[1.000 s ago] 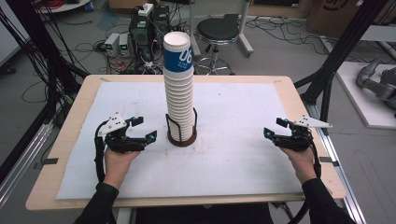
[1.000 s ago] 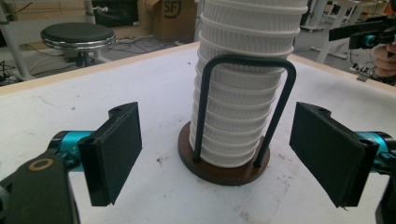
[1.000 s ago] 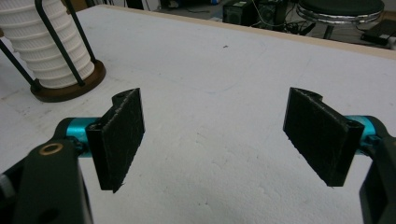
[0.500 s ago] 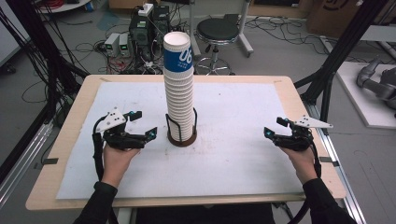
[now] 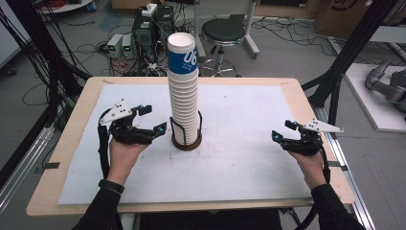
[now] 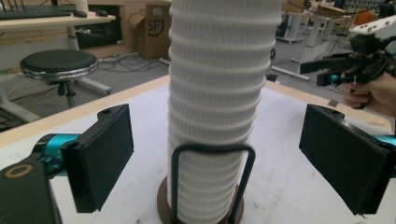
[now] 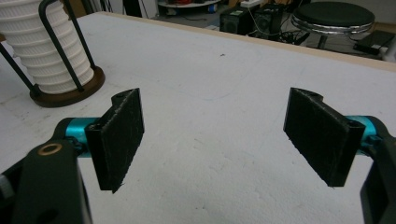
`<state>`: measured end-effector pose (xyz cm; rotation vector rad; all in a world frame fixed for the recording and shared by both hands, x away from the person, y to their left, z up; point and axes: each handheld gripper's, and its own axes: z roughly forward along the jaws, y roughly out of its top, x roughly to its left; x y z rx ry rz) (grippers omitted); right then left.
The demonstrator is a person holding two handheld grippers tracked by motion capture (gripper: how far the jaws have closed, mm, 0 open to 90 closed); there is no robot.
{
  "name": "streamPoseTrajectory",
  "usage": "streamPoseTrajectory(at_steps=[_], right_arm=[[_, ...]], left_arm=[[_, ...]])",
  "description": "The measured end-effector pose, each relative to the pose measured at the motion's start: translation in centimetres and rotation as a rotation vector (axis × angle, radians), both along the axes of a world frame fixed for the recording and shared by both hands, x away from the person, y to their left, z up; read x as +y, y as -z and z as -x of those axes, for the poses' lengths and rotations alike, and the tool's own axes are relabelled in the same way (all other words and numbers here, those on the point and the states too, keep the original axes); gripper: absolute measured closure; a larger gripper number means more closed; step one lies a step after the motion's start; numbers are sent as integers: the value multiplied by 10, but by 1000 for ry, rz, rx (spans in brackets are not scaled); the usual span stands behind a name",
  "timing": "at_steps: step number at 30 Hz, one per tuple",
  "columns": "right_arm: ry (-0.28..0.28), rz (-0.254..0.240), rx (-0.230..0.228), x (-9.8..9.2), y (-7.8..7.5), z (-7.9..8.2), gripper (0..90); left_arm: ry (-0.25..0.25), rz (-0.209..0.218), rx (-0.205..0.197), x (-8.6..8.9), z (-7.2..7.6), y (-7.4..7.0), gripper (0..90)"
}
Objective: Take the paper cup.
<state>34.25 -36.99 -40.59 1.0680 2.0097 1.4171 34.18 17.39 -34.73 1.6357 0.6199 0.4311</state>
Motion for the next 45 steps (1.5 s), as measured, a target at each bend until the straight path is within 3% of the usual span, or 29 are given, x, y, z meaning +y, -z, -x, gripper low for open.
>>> streamPoseTrajectory(at_steps=[8, 20, 26, 41, 45], right_arm=[[-4, 0, -7, 0, 0, -1, 207], [-6, -1, 1, 1, 1, -2, 207], [-13, 4, 0, 2, 1, -2, 207], [-25, -1, -4, 4, 1, -1, 207], [-33, -3, -8, 7, 0, -1, 207]], left_arm=[[25, -27, -19, -13, -10, -31, 86], [52, 0, -29, -34, -29, -65, 75], [45, -13, -39, -44, -34, -80, 76], [67, -39, -11, -58, -53, -87, 76], [80, -25, -6, -59, -56, -85, 77]])
